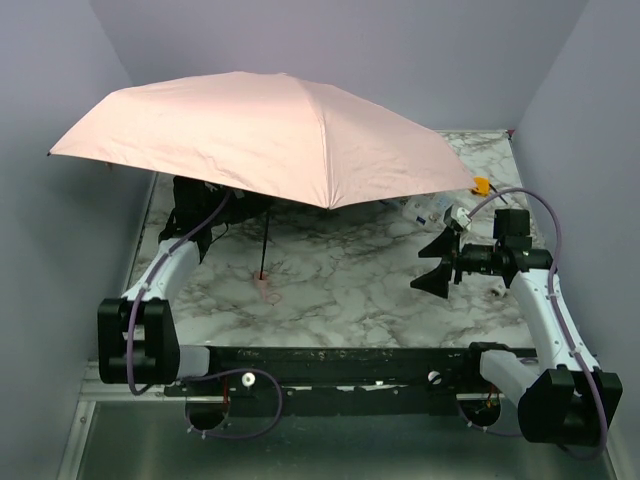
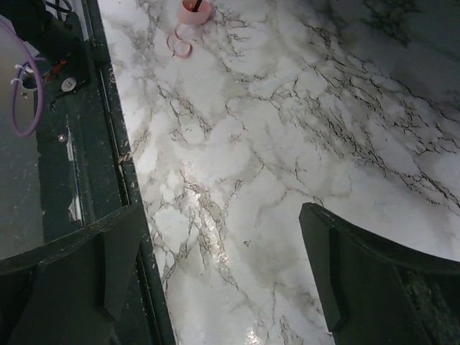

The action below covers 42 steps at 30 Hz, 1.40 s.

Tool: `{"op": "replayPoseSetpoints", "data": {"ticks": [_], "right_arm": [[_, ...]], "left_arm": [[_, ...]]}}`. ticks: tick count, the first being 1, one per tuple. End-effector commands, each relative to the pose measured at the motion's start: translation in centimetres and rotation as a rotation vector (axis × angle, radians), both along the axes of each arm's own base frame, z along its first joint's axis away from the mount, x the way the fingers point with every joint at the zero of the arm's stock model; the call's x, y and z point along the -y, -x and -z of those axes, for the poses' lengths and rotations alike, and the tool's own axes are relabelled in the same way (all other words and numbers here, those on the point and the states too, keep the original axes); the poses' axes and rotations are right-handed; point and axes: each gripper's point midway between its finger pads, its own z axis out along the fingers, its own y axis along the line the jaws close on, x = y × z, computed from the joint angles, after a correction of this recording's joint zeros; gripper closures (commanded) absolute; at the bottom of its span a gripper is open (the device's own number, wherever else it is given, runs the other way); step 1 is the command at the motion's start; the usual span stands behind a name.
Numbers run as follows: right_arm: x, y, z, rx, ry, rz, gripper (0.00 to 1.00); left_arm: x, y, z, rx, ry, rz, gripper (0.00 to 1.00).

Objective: Put away the umbrella

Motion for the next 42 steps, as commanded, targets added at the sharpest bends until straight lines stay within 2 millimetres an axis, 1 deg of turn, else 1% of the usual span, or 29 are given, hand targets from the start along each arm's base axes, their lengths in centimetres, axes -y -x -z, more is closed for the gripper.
{"op": "replayPoseSetpoints", "data": {"ticks": [1, 3, 5, 7, 10, 11, 15, 17, 19, 20, 22, 23, 24, 25, 27, 29, 31, 34, 36, 37, 38, 39, 41, 42], "right_arm": [[-0.5, 0.8, -0.3, 0.032, -0.036, -0.047, 0.00], [-0.5, 0.8, -0.4, 0.038, -0.036, -0.046, 0.00], [-0.5, 0.8, -0.5, 0.039, -0.041, -0.049, 0.00], [-0.6, 0.8, -0.6, 0.038, -0.044, -0.053, 0.00], [-0.6, 0.9, -0.6, 0.034, -0.047, -0.056, 0.00], [-0.6, 0.8, -0.5, 0.033, -0.046, -0.057, 0.00], [-0.6, 0.8, -0.5, 0.031, -0.046, -0.057, 0.00], [-0.6, 0.9, -0.5, 0.026, -0.050, -0.059, 0.00], [-0.6, 0.8, -0.5, 0.024, -0.052, -0.060, 0.00], [-0.6, 0.8, -0.4, 0.019, -0.052, -0.060, 0.00], [-0.6, 0.9, -0.4, 0.019, -0.053, -0.062, 0.00], [-0.6, 0.9, -0.5, 0.020, -0.054, -0.063, 0.00], [-0.6, 0.9, -0.5, 0.019, -0.054, -0.064, 0.00], [-0.7, 0.9, -0.5, 0.019, -0.055, -0.065, 0.00], [-0.6, 1.0, -0.6, 0.023, -0.051, -0.069, 0.00], [-0.5, 0.8, -1.2, 0.032, -0.042, -0.066, 0.00], [-0.4, 0.1, -2.4, 0.038, -0.032, -0.054, 0.00], [-0.4, -1.4, -5.7, 0.048, -0.040, -0.037, 0.00], [-0.9, -2.8, -8.6, 0.028, -0.086, -0.026, 0.00], [-1.4, -3.4, -9.9, -0.013, -0.119, -0.019, 0.01], [-2.2, -4.1, -11.1, -0.025, -0.141, -0.021, 0.02], [-3.1, -4.7, -12.1, -0.051, -0.149, -0.007, 0.03], [-5.8, -5.8, -13.8, -0.036, -0.145, 0.021, 0.03], [-7.3, -6.0, -14.6, -0.017, -0.140, 0.027, 0.03]], "left_arm": [[2.7, -1.9, -3.3, 0.146, 0.086, 0.206, 0.18], [3.2, -2.2, -3.7, 0.162, 0.109, 0.241, 0.21], [3.2, -2.7, -3.6, 0.168, 0.102, 0.247, 0.24], [3.3, -3.3, -3.2, 0.158, 0.102, 0.260, 0.30], [3.8, -3.9, -3.1, 0.160, 0.122, 0.300, 0.41], [4.0, -4.0, -3.1, 0.163, 0.131, 0.313, 0.45], [4.2, -4.2, -3.2, 0.178, 0.147, 0.337, 0.54], [4.4, -4.1, -3.6, 0.191, 0.156, 0.353, 0.56], [4.5, -4.2, -3.9, 0.196, 0.159, 0.360, 0.62], [4.6, -4.1, -3.9, 0.198, 0.162, 0.367, 0.69], [4.7, -4.0, -4.0, 0.199, 0.165, 0.374, 0.80], [4.8, -3.9, -4.1, 0.207, 0.172, 0.385, 0.93], [4.9, -3.7, -4.5, 0.211, 0.182, 0.389, 1.00], [5.1, -3.3, -5.2, 0.229, 0.201, 0.399, 1.00], [5.5, -2.5, -7.6, 0.299, 0.220, 0.406, 1.00], [6.2, -1.4, -10.8, 0.369, 0.214, 0.407, 1.00], [7.3, -0.4, -14.1, 0.428, 0.215, 0.420, 1.00], [9.2, 1.4, -19.3, 0.496, 0.264, 0.418, 1.00], [10.4, 2.7, -22.2, 0.539, 0.312, 0.388, 1.00], [10.7, 3.1, -23.5, 0.555, 0.338, 0.351, 1.00], [11.3, 3.9, -24.5, 0.573, 0.365, 0.333, 1.00], [11.7, 4.3, -25.4, 0.585, 0.392, 0.299, 1.00], [13.0, 5.5, -27.0, 0.588, 0.452, 0.264, 1.00], [13.3, 5.6, -27.5, 0.581, 0.477, 0.226, 1.00]]}}
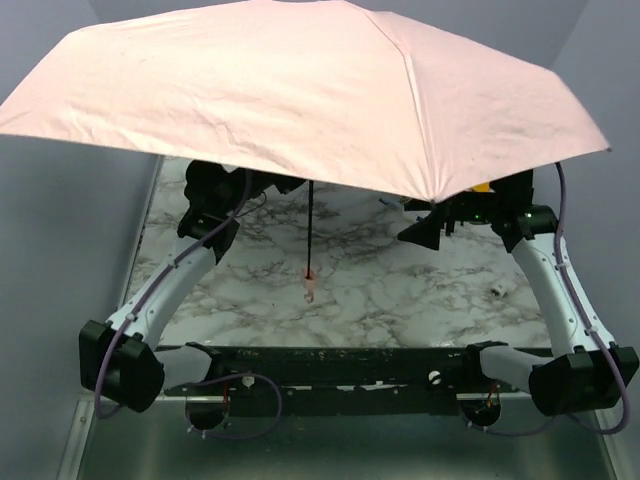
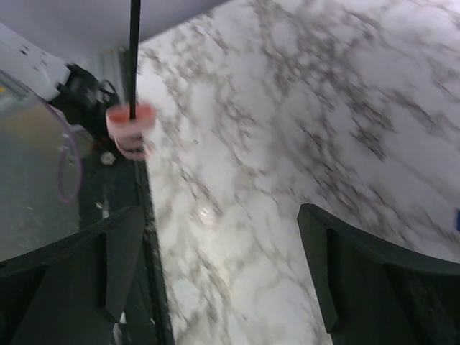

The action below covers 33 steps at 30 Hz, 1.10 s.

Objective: Put away the umbrella

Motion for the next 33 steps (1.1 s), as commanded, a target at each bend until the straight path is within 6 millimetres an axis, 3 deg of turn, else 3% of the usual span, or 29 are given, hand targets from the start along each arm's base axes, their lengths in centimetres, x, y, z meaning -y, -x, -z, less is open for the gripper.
{"op": "replayPoseSetpoints", "data": {"ticks": [1, 5, 11, 16, 21, 29, 32, 33], "right_arm": [[-5.6, -1.7, -4.7, -0.072, -0.064, 0.067, 0.03], [-8.9, -2.2, -7.3, -0.163, -0.151, 0.065, 0.03], [-10.9, -1.4, -8.6, -0.257, -0.225, -0.013, 0.03], [-11.8, -0.1, -9.1, -0.315, -0.268, -0.086, 0.11], [-12.4, 0.2, -8.7, -0.353, -0.270, -0.106, 0.24], [-12.4, 1.0, -8.6, -0.382, -0.282, -0.131, 0.67], [-12.4, 1.3, -8.8, -0.387, -0.288, -0.145, 0.66], [-12.4, 1.2, -8.7, -0.394, -0.289, -0.145, 0.59]], "left_arm": [[0.8, 1.0, -6.8, 0.026, 0.218, -0.164, 1.00], [2.3, 1.9, -8.2, 0.018, 0.268, -0.207, 1.00], [4.1, 1.8, -8.5, 0.012, 0.253, -0.277, 1.00], [5.6, 0.7, -8.1, -0.010, 0.227, -0.324, 1.00], [7.5, 0.2, -7.4, -0.014, 0.200, -0.315, 1.00], [8.8, 1.1, -7.7, 0.018, 0.186, -0.271, 1.00], [8.6, 1.7, -7.6, 0.027, 0.188, -0.254, 1.00], [8.5, 1.9, -7.6, 0.028, 0.192, -0.252, 1.00]]}}
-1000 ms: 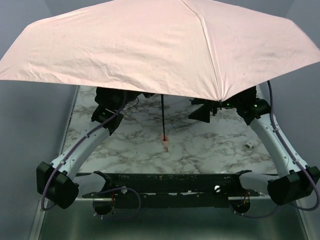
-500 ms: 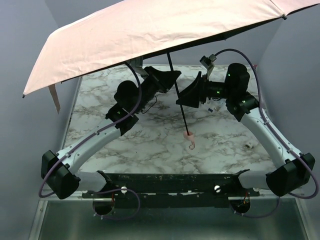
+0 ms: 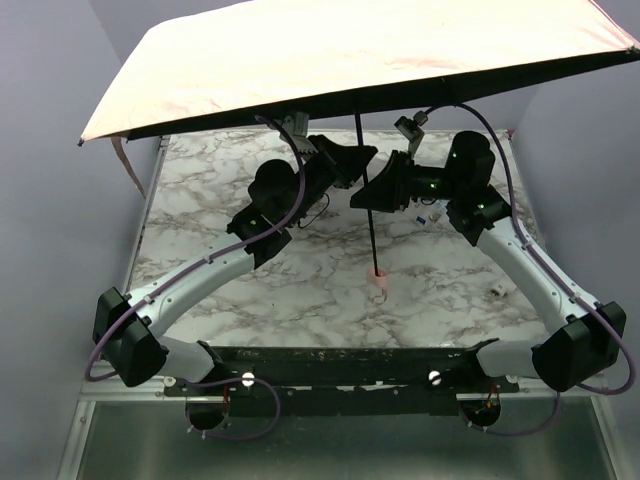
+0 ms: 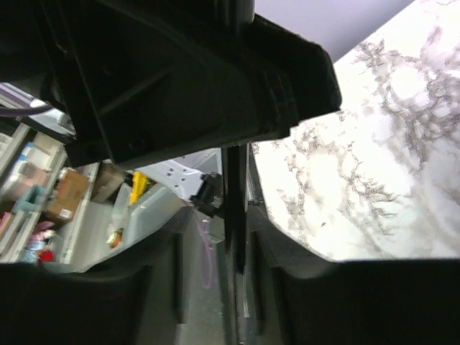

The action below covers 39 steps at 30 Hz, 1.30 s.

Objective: Put away the umbrella

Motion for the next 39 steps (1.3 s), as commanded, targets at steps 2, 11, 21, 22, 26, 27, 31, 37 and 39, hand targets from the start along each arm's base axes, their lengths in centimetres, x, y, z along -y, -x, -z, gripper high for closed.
{"op": "replayPoseSetpoints", "data": {"ticks": [2, 11, 21, 22, 26, 27, 31, 37, 39], "right_arm": [[-0.2, 1.2, -0.7, 0.001, -0.039, -0.066, 0.46], [0.2, 3.1, 0.8, -0.013, -0.054, -0.133, 0.52], [0.5, 3.9, 0.0, 0.024, -0.065, -0.163, 1.00], [0.7, 4.0, -0.1, 0.030, -0.066, -0.167, 1.00], [1.2, 5.2, -0.8, 0.061, -0.082, -0.196, 1.00], [1.3, 5.4, -0.8, 0.063, -0.084, -0.205, 1.00], [1.5, 5.9, -0.5, 0.061, -0.087, -0.222, 1.00], [1.6, 6.4, -0.3, 0.074, -0.086, -0.240, 1.00], [1.7, 6.3, -0.1, 0.078, -0.082, -0.233, 1.00]], "left_arm": [[-1.5, 1.9, -4.0, 0.123, 0.073, 0.005, 1.00], [-2.6, 3.0, -5.3, 0.187, 0.112, -0.001, 1.00], [-2.2, 4.1, -5.8, 0.225, 0.137, 0.076, 0.92], [-2.3, 4.4, -5.8, 0.230, 0.144, 0.099, 0.78], [-3.7, 5.1, -6.2, 0.247, 0.193, 0.167, 0.40], [-4.1, 4.9, -6.3, 0.240, 0.206, 0.172, 0.37], [-5.0, 4.5, -7.0, 0.237, 0.249, 0.224, 0.34], [-4.0, 3.5, -7.1, 0.199, 0.267, 0.296, 0.42], [-4.0, 3.2, -7.1, 0.199, 0.285, 0.292, 0.50]]}}
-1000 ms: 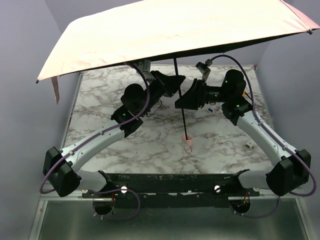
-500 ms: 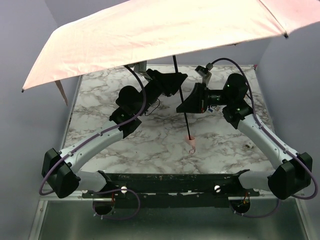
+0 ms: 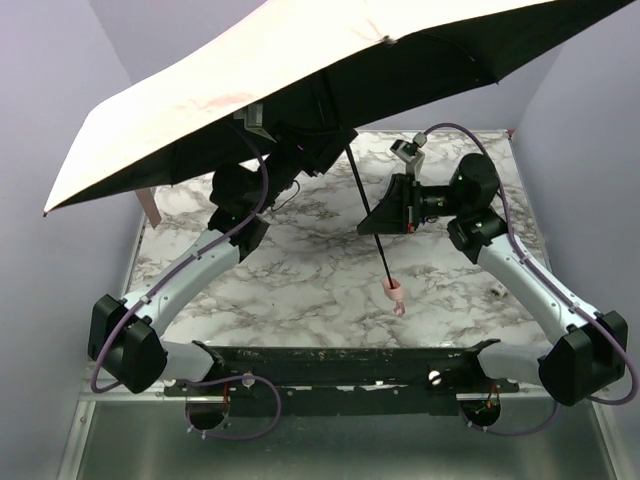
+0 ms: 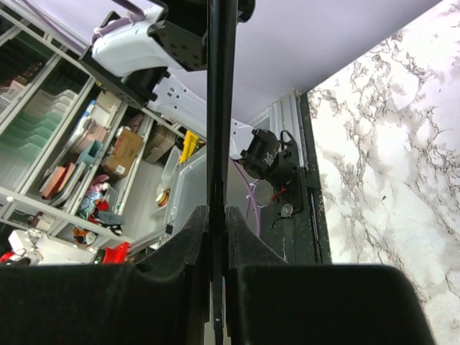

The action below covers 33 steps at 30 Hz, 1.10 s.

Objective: Put away the umbrella

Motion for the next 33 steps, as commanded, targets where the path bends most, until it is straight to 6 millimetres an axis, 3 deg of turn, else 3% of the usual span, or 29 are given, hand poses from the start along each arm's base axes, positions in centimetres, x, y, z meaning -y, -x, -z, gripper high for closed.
{"op": "replayPoseSetpoints", "data": {"ticks": [1, 4, 6, 7, 9, 12, 14, 18, 21, 26, 28, 29, 32, 33], "right_arm": [[0.5, 1.2, -1.3, 0.141, -0.037, -0.029, 1.00], [0.5, 1.0, -0.9, 0.152, -0.021, -0.016, 1.00], [0.5, 0.7, -0.5, 0.160, -0.011, -0.007, 1.00], [0.5, 0.6, -0.3, 0.162, -0.004, -0.003, 1.00], [0.5, 0.1, -0.1, 0.194, 0.016, 0.022, 0.98], [0.6, -1.6, -0.8, 0.272, 0.084, 0.101, 0.60], [0.4, -2.5, -1.9, 0.311, 0.104, 0.120, 0.40], [-0.6, -4.0, -2.7, 0.323, 0.128, 0.142, 0.36], [-1.5, -5.0, -2.8, 0.322, 0.146, 0.165, 0.39], [-2.1, -5.8, -2.1, 0.291, 0.160, 0.176, 0.70], [-2.2, -5.4, -2.2, 0.279, 0.144, 0.160, 0.94], [-2.3, -5.0, -2.4, 0.274, 0.132, 0.144, 0.99], [-2.2, -3.0, -3.1, 0.247, 0.073, 0.066, 1.00], [-2.0, -2.0, -3.6, 0.238, 0.044, 0.031, 1.00]], "left_arm": [[0.5, 1.5, -1.7, 0.044, 0.056, 0.100, 0.54], [0.4, 1.6, -2.1, 0.059, 0.060, 0.093, 0.69], [0.3, 1.7, -2.4, 0.076, 0.055, 0.089, 0.95], [0.3, 1.8, -2.5, 0.083, 0.050, 0.092, 1.00], [0.3, 1.7, -2.4, 0.067, 0.028, 0.083, 1.00], [0.8, 2.0, -1.6, 0.028, -0.074, 0.026, 1.00], [1.1, 2.1, -0.5, -0.010, -0.146, -0.048, 1.00], [0.9, 2.0, 1.0, -0.077, -0.199, -0.161, 1.00], [0.7, 1.5, 1.4, -0.113, -0.227, -0.249, 1.00], [0.9, 1.5, 1.3, -0.114, -0.234, -0.295, 1.00], [1.1, 1.6, 1.2, -0.103, -0.232, -0.292, 1.00], [1.4, 1.8, 1.0, -0.091, -0.222, -0.278, 1.00], [1.9, 3.7, 0.1, 0.022, -0.130, -0.165, 1.00], [1.7, 4.8, -0.6, 0.081, -0.083, -0.100, 0.92]]}}
